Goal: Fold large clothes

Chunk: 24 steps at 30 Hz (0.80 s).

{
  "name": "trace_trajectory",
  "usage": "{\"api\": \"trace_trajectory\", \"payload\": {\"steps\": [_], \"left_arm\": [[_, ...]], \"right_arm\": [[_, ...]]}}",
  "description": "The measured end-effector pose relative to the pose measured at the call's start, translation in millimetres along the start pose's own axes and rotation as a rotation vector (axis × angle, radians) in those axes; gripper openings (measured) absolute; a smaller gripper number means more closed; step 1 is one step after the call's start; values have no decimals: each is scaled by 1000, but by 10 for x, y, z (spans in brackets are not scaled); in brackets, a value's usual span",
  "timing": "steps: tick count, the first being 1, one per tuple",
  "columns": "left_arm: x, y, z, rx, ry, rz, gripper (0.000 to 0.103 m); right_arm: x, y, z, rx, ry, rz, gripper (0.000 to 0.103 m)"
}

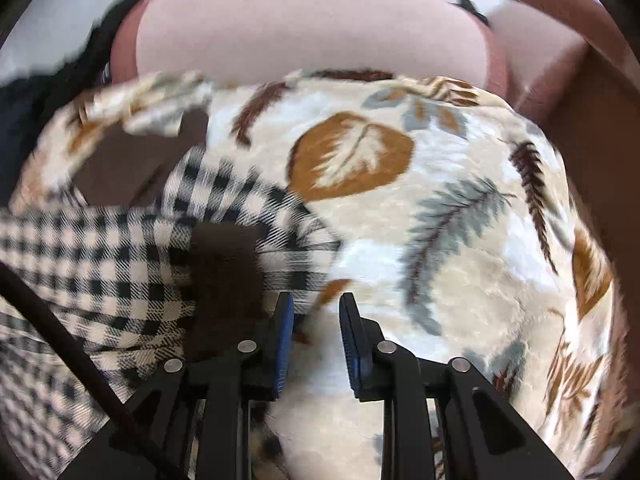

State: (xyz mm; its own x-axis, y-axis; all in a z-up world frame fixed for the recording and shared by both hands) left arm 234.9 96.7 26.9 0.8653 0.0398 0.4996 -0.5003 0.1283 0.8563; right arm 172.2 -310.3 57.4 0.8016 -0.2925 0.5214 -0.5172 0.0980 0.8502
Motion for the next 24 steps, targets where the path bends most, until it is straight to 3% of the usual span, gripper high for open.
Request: {"api": "trace_trajectory", "payload": {"steps": [4,7,12,17,24], "left_arm": [[21,19,-4,1,-5,0,43],[29,84,-17,-2,-15,4,43],[20,181,-47,-8,-8,11,43],[22,210,-39,-1,-8,26,43],[44,442,-169,40,9,63,43]], "right_arm": [[-80,119,-20,108,-24,22,42],[-201,115,-238,155,-23,38,42],[-248,48,-658,135,60,92,42],[-245,24,-959,184,70,134,42],[-185,-27,-1892,436,174,86,41]]}}
Point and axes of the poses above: each gripper's, at about its wrist camera, not at the fingertips, and y roughly against the way its jaws point, z to its right, x to its top, the point moved 1 cm from there along -y, roughly the way its jaws point, and after that the axes turned 8 degrees about x, right-handed, at the moved point
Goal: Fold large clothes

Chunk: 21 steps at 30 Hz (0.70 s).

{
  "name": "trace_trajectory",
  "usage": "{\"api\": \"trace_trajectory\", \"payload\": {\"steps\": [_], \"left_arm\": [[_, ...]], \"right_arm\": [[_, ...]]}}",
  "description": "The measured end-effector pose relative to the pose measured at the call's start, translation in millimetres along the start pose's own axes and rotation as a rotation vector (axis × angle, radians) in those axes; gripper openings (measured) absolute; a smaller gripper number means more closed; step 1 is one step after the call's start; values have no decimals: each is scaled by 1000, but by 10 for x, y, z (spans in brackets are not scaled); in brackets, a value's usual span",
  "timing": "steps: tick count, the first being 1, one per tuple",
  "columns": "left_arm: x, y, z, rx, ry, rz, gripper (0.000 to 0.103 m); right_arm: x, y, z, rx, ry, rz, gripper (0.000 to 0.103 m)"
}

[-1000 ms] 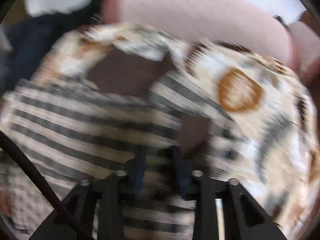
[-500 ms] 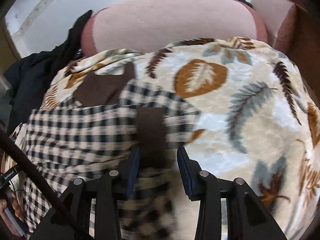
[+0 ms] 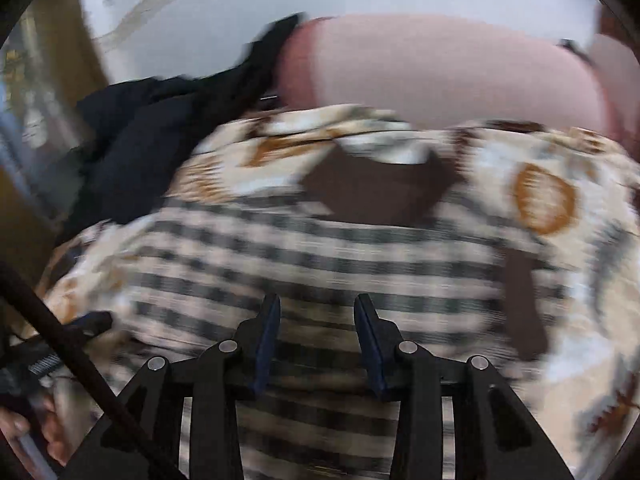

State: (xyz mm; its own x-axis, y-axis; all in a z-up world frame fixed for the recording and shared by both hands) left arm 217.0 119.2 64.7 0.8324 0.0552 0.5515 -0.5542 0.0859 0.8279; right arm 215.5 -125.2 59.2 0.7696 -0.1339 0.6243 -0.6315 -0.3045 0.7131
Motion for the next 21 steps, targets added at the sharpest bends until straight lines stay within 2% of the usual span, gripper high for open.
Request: {"api": "trace_trajectory", "payload": {"steps": [3,6,8,10,12,16,19,21], "left_arm": [[30,-79,-81,3,35,-19,43],[33,-271,-30,43,16,-46,46],[13,-347,47,90,-31,-55,48],[-36,-406,116,131,-87,-68,50],[-60,-412,136,148,-103,-61,50],[-49,-421,58,116,-65,-74,51],[-57,-435,24,99,-46,-79,51],[-66,-438,28,98,-48,-77,51]], "right_arm": [[117,-314,-314,125,22,-72,39],[86,-705,-428,197,-13,-188,39],[-86,-912,-393,208,-53,-284,39],[-232,-890,-403,205,-25,-272,38],[-202,-792,-450,178,2,-286,36],[93,-617,-517,188,9,-159,36],[277,-950,-576,208,-18,-198,36],[324,-1300,-600,116,22,-268,36]]}}
Point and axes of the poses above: each gripper's, at about its wrist camera, not at the fingertips, and y roughly against the way its jaws point, z to its right, x to its top, the point moved 1 cm from there along -y, roughly the way its jaws point, and after that the axes turned 8 degrees about x, right-handed, at the moved point
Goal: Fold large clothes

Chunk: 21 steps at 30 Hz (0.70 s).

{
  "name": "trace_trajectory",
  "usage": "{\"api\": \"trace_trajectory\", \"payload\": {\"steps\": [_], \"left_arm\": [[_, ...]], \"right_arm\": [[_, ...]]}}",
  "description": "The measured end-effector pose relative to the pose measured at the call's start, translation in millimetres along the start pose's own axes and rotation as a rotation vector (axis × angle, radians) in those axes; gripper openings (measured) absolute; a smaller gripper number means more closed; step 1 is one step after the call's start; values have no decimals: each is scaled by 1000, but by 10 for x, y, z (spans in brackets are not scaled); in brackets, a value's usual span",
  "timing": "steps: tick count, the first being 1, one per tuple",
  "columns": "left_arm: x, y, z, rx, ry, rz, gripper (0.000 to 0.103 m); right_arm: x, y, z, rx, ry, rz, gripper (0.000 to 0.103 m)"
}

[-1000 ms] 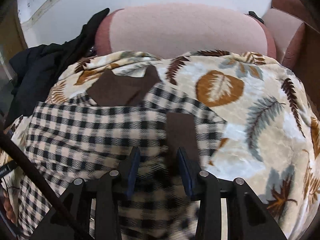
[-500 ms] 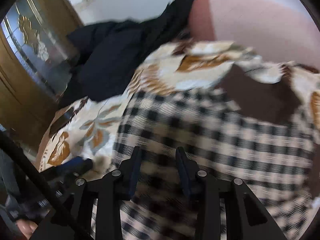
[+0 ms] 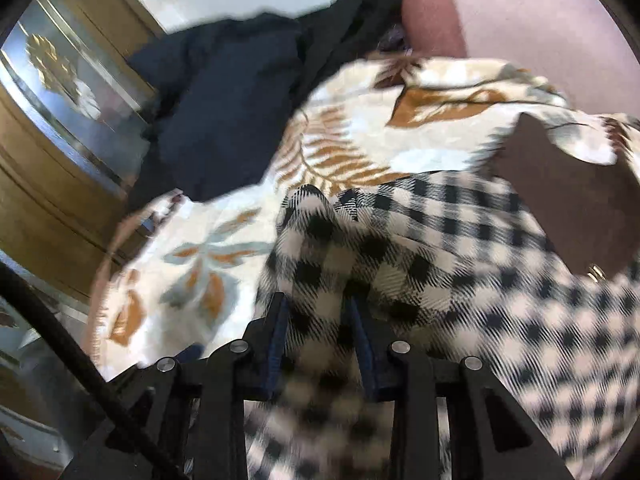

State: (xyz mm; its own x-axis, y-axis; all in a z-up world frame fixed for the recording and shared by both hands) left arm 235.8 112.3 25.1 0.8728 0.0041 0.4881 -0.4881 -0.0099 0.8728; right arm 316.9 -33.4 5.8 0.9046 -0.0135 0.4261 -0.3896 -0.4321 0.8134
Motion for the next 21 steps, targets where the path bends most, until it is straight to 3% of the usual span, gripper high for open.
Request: {"api": "trace_trajectory", "payload": {"steps": [1,3,5,9,14,17,21], "left_arm": [[-2,2,11,1,-1,-1,51],[2,16,9,-5,3,-3,51],[-5,57,-18,-28,14,-2,51],[-52,152,-92,-80,14,-4,52],[-266,244,-228,-184,5,-61,53],[-489,254,-290,-258,1,-122,53],[-699,392,-317,-306,1,-149,53]], "right_arm": [[40,-200,36,-54,-4,-51,39],[95,-220,31,-67,-3,-14,46],[126,-156,-60,-98,8,-34,48],[-126,525,8,-47,-9,80,52],[-1035,1556,706,-152,-81,151,60],[-1741,2067,1332,-226,-214,176,65],[-2549,2422,2082,-187,-460,194,65]]}}
Point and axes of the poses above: each gripper's, at about its wrist camera, not at the fingertips, and y roughly against the way its jaws point, z to its right, x to its top, the point moved 1 cm from there along -y, roughly the way its jaws point, and after that the axes turned 8 degrees about x, right-handed, at the moved point
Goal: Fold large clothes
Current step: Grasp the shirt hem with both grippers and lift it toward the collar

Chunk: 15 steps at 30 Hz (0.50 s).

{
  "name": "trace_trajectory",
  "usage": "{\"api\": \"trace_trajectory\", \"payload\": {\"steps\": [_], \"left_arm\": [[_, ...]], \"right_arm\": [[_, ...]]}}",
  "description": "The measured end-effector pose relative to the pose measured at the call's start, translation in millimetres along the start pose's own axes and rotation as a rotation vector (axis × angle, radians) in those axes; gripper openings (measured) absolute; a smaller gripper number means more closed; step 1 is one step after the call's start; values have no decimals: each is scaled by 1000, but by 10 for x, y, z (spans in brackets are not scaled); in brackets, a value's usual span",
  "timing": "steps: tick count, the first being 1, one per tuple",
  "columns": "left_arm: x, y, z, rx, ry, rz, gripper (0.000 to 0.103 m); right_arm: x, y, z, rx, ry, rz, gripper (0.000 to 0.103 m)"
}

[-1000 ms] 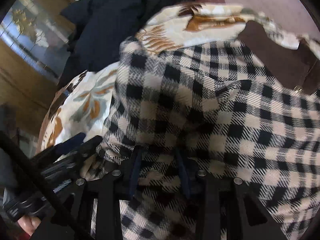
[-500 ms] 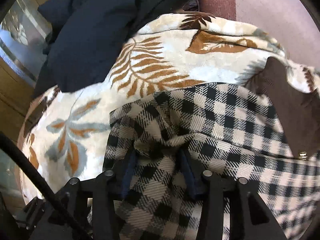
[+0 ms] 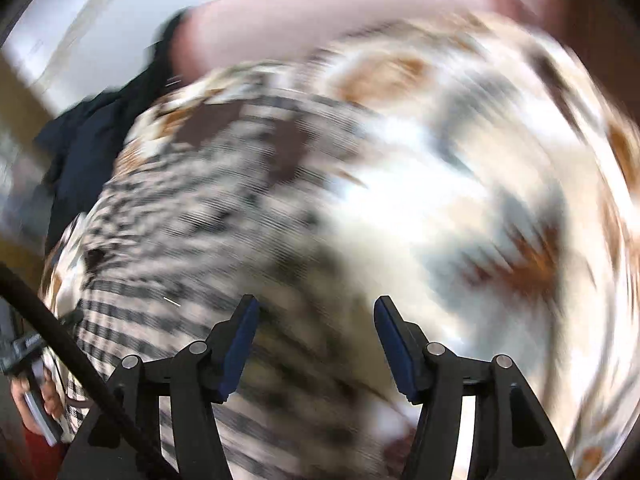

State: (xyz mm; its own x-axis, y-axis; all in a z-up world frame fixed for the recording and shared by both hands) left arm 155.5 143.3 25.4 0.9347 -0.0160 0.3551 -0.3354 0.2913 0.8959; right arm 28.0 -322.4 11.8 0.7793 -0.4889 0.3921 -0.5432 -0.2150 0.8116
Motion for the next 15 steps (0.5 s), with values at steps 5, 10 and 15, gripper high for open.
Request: {"api": "trace_trajectory", "payload": {"steps": [5,10,15], "left_arm": [[-444,137,-57,-168,88,-71,48],[-928,309,-128,-280,162,-92,46],[-1350,487,-132,-318,178,-69,46]], "right_arm": [[-379,139,364,284,-92,-21,65],[-708,154,397,520,-122,-107,64],[-1054,289,401,613,-115,-154,64]]}}
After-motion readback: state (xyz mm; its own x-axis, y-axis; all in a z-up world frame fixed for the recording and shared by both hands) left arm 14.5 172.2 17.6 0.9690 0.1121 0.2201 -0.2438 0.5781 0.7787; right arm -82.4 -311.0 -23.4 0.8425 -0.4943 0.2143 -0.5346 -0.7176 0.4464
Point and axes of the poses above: each gripper's, at about its wrist camera, not at the fingertips, and y roughly against the way its jaws point, z to its right, x to its top, the point moved 1 cm from there along -y, roughly the way its jaws point, and after that the axes turned 8 degrees about x, right-handed, at the moved point
